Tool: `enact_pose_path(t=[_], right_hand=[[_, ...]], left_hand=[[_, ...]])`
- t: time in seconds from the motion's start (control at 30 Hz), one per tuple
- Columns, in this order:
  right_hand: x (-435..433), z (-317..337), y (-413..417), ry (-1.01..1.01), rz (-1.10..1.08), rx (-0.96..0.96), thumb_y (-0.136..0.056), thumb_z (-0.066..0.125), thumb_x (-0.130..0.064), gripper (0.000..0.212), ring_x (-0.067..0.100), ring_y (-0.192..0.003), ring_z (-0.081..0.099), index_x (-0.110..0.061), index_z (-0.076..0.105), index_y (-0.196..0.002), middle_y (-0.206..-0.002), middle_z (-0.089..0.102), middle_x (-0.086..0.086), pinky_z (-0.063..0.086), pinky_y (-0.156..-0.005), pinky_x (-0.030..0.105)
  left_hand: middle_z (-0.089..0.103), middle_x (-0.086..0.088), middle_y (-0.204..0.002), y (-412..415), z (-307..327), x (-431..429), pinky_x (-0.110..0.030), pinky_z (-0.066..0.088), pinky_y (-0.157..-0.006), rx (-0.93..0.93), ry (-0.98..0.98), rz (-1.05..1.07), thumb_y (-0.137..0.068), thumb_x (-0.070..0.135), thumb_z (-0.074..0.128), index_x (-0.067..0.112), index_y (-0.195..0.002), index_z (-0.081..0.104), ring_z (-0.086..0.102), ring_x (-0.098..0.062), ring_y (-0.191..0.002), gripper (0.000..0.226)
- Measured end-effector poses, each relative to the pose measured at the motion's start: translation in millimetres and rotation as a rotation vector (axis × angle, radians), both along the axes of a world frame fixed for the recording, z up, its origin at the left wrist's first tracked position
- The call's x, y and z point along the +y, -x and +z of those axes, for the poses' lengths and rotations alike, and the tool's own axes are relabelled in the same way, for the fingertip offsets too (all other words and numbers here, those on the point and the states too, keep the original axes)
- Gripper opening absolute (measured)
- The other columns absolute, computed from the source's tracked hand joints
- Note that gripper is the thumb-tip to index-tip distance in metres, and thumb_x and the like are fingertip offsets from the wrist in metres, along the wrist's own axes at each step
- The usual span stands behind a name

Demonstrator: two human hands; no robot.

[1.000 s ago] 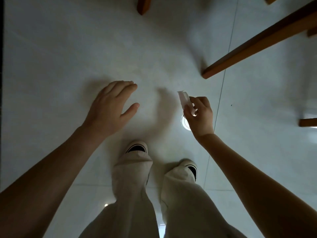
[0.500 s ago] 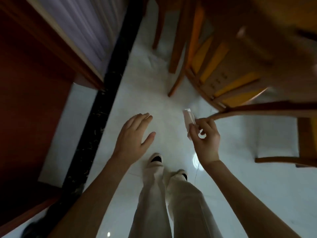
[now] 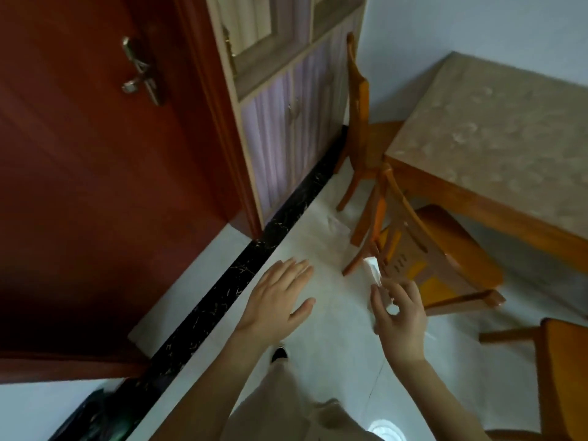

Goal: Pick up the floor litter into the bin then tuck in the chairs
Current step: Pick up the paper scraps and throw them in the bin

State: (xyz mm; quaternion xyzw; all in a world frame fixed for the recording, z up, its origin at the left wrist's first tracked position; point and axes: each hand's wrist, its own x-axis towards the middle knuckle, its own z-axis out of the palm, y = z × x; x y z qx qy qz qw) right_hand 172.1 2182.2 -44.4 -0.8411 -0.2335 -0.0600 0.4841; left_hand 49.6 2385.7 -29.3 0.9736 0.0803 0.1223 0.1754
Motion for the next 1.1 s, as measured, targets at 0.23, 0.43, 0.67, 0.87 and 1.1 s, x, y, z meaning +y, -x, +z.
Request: enact_pose_path(t=[0.23, 0.43, 0.67, 0.87, 1.1], right_hand=[[17, -29, 29, 0.06, -0.047, 0.109, -0.086, 0.071, -0.008, 0.009, 0.008, -0.093, 0.057, -0.006, 0.073, -0.095, -0.098, 0.054, -0.008, 0.058, -0.06, 0.042], [102, -42, 9, 0.12, -0.069, 0.091, -0.085, 0.071, -0.007, 0.007, 0.015, -0.084, 0.059, -0.009, 0.072, -0.092, -0.094, 0.055, -0.008, 0.056, -0.062, 0.041], [205, -11, -25, 0.142, -0.236, 0.042, -0.085, 0.072, -0.004, 0.009, 0.017, -0.082, 0.059, -0.004, 0.072, -0.094, -0.098, 0.06, 0.0, 0.041, -0.068, 0.002], [241, -8, -67, 0.087, -0.388, 0.08, -0.086, 0.071, -0.002, 0.01, -0.003, -0.085, 0.054, -0.001, 0.072, -0.096, -0.098, 0.056, -0.002, 0.047, -0.062, 0.005], [261, -48, -157, 0.111, -0.493, 0.176, -0.088, 0.071, -0.008, 0.014, 0.006, -0.085, 0.055, -0.007, 0.072, -0.102, -0.098, 0.056, -0.006, 0.058, -0.059, 0.033]], left_hand=[[0.051, 0.0, -0.142, 34, -29, 31, -0.036, 0.025, -0.113, 0.071, 0.003, 0.028, -0.091, 0.043, 0.048, 0.015, -0.136, 0.053, 0.04, -0.017, -0.135, 0.053], [0.051, 0.003, -0.142, 13, -44, 124, -0.036, 0.027, -0.112, 0.076, 0.035, 0.003, -0.092, 0.044, 0.047, 0.017, -0.136, 0.053, 0.039, -0.015, -0.135, 0.053], [0.048, 0.001, -0.144, -44, -30, 258, -0.033, 0.021, -0.114, 0.129, -0.032, -0.139, -0.092, 0.05, 0.042, 0.018, -0.139, 0.05, 0.04, -0.019, -0.135, 0.057], [0.051, -0.001, -0.141, -131, -18, 306, -0.031, 0.016, -0.116, 0.135, -0.046, -0.309, -0.091, 0.047, 0.047, 0.015, -0.136, 0.053, 0.039, -0.019, -0.135, 0.055], [0.049, -0.001, -0.143, -254, -55, 322, -0.036, 0.023, -0.115, 0.234, -0.033, -0.387, -0.093, 0.05, 0.041, 0.016, -0.138, 0.051, 0.039, -0.02, -0.136, 0.057]])
